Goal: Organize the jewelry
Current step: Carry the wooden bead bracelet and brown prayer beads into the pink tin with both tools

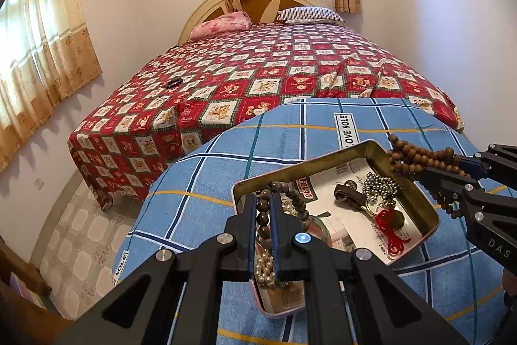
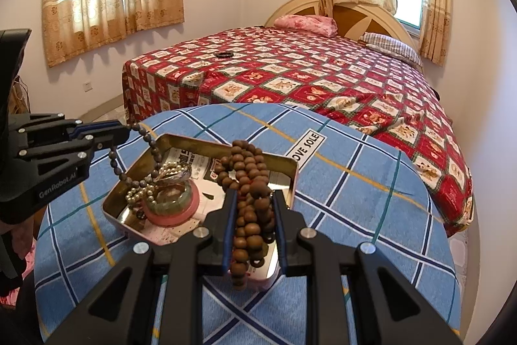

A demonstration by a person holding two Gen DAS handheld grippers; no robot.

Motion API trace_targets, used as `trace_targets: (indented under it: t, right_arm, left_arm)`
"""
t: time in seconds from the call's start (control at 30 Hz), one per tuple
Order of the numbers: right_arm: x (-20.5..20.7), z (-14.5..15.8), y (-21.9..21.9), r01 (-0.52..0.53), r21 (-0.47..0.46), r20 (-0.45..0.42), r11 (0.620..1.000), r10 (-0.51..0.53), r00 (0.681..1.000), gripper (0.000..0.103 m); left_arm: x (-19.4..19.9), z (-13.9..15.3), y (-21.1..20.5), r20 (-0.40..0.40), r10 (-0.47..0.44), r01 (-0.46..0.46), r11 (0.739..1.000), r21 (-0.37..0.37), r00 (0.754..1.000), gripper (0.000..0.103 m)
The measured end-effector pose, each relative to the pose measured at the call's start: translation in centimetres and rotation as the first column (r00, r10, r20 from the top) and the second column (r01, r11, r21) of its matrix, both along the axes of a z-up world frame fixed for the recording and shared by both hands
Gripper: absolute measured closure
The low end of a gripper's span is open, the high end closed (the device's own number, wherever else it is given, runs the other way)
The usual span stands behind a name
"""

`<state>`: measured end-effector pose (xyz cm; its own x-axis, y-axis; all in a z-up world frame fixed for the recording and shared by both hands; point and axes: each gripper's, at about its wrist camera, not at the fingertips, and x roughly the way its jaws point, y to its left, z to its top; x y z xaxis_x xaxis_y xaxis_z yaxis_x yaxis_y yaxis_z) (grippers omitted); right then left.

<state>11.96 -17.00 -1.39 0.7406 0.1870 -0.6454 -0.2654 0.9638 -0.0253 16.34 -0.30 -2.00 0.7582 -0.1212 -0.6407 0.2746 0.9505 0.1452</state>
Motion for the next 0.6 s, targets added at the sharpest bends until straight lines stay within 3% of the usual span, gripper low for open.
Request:
trace_targets:
  t: [0.6]
  right_arm:
    - [2.1,-1.6,0.5,0.014,-0.003,-0.038,1.0,-0.014,0.999,0.08]
  left_arm:
    - [1.8,-1.7,-1.0,-0.031,0.001,-0.001,1.0,0.022,1.0,0.096]
